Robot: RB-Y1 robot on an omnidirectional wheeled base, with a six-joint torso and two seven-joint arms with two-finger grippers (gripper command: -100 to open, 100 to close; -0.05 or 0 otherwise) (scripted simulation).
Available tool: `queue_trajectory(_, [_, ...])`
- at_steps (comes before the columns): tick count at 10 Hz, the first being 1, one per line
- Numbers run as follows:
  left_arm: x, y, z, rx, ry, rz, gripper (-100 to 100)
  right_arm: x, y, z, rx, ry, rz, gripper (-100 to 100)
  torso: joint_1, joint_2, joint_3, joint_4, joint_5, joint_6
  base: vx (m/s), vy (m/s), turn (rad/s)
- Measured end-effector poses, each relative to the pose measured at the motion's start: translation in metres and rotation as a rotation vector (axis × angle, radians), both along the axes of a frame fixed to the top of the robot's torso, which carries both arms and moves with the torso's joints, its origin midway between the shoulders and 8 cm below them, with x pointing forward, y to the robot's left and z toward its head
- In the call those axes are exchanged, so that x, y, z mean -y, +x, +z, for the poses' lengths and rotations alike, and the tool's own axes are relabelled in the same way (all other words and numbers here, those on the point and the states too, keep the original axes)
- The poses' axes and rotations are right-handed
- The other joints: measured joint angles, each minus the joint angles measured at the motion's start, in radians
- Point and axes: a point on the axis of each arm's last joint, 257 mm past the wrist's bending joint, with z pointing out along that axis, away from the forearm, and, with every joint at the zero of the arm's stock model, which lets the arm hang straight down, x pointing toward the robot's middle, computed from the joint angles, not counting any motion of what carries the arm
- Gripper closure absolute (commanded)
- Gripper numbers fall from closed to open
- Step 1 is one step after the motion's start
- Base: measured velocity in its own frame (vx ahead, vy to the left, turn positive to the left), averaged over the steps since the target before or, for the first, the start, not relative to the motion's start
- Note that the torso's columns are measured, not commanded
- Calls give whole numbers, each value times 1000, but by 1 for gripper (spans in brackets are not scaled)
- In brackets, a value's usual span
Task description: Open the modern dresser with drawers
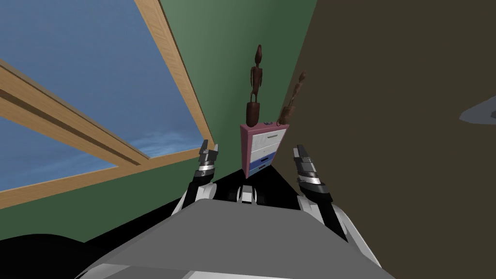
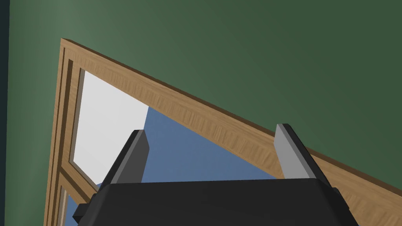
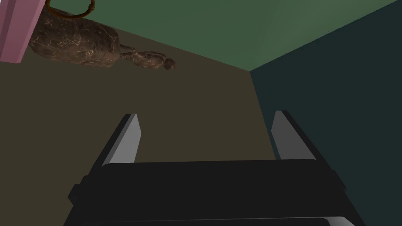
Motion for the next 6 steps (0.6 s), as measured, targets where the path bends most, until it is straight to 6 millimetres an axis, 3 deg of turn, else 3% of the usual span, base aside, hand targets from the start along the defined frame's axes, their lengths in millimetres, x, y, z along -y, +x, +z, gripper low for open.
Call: queue_trajectory(6, [0, 0, 0, 0, 0, 0, 0, 14, -1, -15, -53, -279, -177, -100, 0, 0, 0, 0, 0, 0, 38, 22, 102])
